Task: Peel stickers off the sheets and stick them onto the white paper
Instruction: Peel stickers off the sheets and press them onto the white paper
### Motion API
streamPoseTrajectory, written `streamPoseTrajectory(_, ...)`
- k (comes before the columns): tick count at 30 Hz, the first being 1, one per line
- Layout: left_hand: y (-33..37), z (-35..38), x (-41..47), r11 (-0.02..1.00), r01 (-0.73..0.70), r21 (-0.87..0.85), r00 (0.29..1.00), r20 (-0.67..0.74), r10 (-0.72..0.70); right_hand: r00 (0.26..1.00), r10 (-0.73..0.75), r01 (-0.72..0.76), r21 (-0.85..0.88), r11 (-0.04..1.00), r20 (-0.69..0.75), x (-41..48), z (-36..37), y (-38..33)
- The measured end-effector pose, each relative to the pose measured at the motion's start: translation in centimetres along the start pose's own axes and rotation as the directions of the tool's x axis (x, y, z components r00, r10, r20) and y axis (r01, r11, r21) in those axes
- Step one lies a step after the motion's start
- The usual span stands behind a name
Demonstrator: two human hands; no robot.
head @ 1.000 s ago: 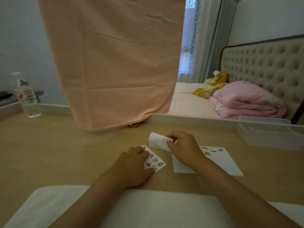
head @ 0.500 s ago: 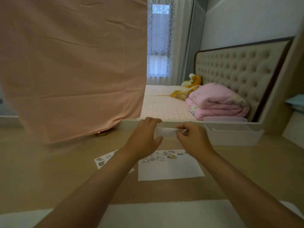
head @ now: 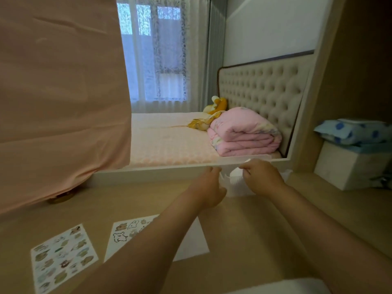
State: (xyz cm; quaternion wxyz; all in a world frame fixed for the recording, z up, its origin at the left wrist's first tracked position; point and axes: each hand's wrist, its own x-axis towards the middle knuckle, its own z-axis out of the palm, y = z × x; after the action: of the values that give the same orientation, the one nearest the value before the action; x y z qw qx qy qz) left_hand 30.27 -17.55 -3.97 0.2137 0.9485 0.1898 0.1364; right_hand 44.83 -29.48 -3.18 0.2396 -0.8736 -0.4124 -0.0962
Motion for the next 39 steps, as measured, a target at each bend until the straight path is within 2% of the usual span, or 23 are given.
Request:
streamPoseTrajectory(3, 0.2, 1.5, 1.3, 0.999, 0.025, -0.030, 0.998, 0.051, -0.024, 0.993, 0.068, -0.065, -0.041, 0.997, 0.099, 0.3, 0.0, 0.6)
streamPoseTrajectory(6, 0.1, 2.4, 2.0, 0.996, 0.022, -0.081, 0.999, 0.036, -0.019, 0.973, 0.121, -0.071, -0.241, 0.968, 0.198, 0.3, 0.0, 0.9)
streamPoseTrajectory(8, 0.0, 2.7, 2.3, 0.995, 0.026, -0.093, 0.999, 0.025, -0.023, 0.952, 0.174, -0.098, -0.289, 0.952, 0.252, 0.1, -0.3, 0.9)
streamPoseTrajectory(11, -0.3, 2.8, 2.4, 0.996, 0.029, -0.083, 0.999, 0.035, -0.026, 0.945, 0.202, -0.114, -0.318, 0.941, 0.258, -0.1, -0.8, 0.6)
streamPoseTrajectory(13, -0.4, 2.7, 2.2, 0.996, 0.036, -0.077, 0.999, 0.038, -0.033, 0.965, 0.143, -0.065, -0.333, 0.941, 0.218, -0.2, -1.1, 0.2)
streamPoseTrajectory(15, -0.6, 2.4, 1.5, 0.997, 0.037, -0.070, 0.999, 0.032, -0.035, 0.988, 0.039, 0.007, -0.297, 0.955, 0.147, -0.4, -1.4, -0.4)
streamPoseTrajectory(18, -1.1, 0.9, -0.2, 1.000, 0.014, -0.022, 1.000, -0.017, -0.015, 0.989, -0.116, 0.125, -0.102, 0.987, 0.092, -1.2, -1.5, -2.1)
streamPoseTrajectory(22, -3.0, -1.9, -4.6, 0.999, 0.019, 0.047, 0.994, -0.110, -0.013, 0.970, -0.205, 0.184, 0.159, 0.970, 0.128, -3.2, -0.7, -6.0)
streamPoseTrajectory(26, -6.2, -4.5, -9.8, 0.992, 0.078, 0.102, 0.984, -0.168, -0.061, 0.947, -0.279, 0.253, 0.165, 0.953, 0.157, -5.2, 1.0, -10.7)
streamPoseTrajectory(30, -9.4, -7.2, -14.7, 0.980, 0.142, 0.143, 0.974, -0.200, -0.112, 0.915, -0.332, 0.261, 0.292, 0.920, 0.229, -7.7, 2.5, -15.9)
streamPoseTrajectory(36, -13.8, -9.8, -22.2, 0.881, 0.321, 0.348, 0.946, -0.160, -0.281, 0.847, -0.437, 0.333, 0.339, 0.880, 0.304, -11.5, 6.3, -22.5)
streamPoseTrajectory(39, -15.9, -10.0, -25.3, 0.834, 0.385, 0.395, 0.921, -0.103, -0.376, 0.798, -0.513, 0.406, 0.346, 0.846, 0.316, -13.3, 8.2, -25.1)
